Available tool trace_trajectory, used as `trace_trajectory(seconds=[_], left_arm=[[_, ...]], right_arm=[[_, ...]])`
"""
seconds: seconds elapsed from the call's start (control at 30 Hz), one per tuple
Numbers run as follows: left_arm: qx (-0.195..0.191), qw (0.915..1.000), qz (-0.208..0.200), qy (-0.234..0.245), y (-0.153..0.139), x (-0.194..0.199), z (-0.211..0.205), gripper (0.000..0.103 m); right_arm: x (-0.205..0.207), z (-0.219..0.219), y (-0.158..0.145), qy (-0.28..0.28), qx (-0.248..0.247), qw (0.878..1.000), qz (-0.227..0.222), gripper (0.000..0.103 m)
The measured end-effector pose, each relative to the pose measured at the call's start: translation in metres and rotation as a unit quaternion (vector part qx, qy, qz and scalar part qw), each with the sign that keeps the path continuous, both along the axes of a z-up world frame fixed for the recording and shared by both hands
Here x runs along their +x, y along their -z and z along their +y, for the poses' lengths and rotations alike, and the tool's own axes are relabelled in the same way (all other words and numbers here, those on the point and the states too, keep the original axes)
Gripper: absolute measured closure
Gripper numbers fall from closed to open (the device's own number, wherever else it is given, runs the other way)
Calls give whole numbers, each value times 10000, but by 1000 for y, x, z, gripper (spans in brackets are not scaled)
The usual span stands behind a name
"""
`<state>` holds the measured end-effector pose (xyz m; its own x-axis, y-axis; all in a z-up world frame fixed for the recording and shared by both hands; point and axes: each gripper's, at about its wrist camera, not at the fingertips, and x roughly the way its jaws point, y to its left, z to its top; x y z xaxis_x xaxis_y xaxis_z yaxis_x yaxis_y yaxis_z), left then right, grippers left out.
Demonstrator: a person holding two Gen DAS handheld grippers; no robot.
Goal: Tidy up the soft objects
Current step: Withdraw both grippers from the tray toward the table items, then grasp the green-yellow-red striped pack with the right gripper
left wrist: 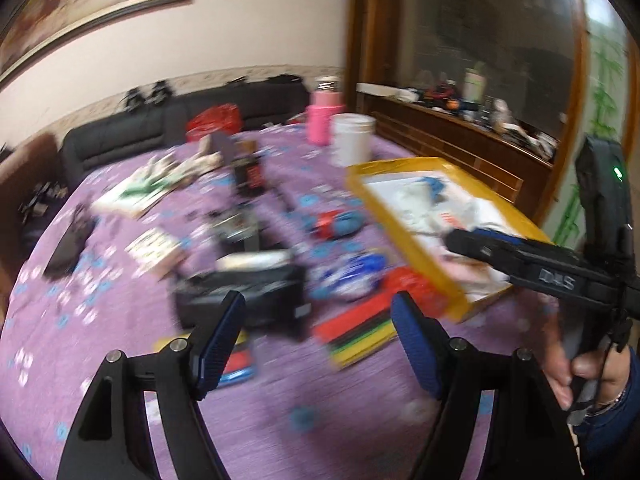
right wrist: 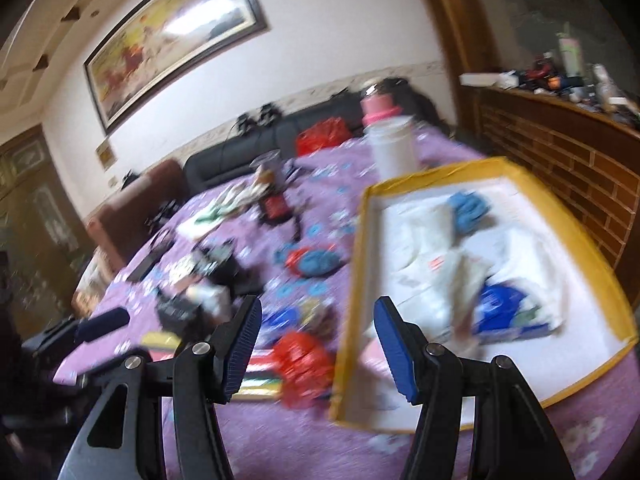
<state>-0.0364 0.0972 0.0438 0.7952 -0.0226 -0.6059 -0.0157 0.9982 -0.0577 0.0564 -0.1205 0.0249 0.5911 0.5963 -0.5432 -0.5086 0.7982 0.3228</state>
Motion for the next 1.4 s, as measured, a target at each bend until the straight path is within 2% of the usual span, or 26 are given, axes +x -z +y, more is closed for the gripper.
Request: trace_trajectory(seconds=[0.2,0.33,0.47,0.57,0.7,0.73,0.8,0.87,0.93,1.07,1.2,1.4], left_arm=[[-242,9956,267,-864,24,-12,74,28],[-531,9899,379,-1255,39,-18,109,28],[-611,9881,397,-1351,47,-19,120,28],[-738,9877,466,-1301,52,-19,123,28],[-1031,9850,442,-1313,53,-18,131,28],[-1088,9842,447,-1323,53,-18,133,28],[-1209,9826,455,-1334,55,-19,137,28],[-1321,9813,483,-1314,57,-18,140,28],[-1414,9800,491,-1309,59,-18,142,28],[-1510,9788,489,-1295,60,-19,144,28],[-1616,9770,439,-1317,60,-21,147,28],[-1659,9771,419,-1263,60,-20,146,28]], right_arm=[[-9,41,23,-766,-103,9958,488,39],[-2,59,37,-888,-320,9921,826,37],[5,73,43,-690,-745,9908,896,35],[7,87,46,-650,-1164,9883,745,33],[1,95,46,-807,-1255,9859,759,20],[-4,97,45,-924,-1323,9839,762,19],[-17,102,43,-1559,-1240,9748,1008,19],[-34,108,38,-2435,-913,9564,1327,19],[-44,110,29,-2653,-895,9530,1160,19],[-32,117,20,-2316,-1560,9598,285,18],[5,126,40,-1852,-1926,9622,524,18],[42,138,61,-1827,-1889,9608,885,17]])
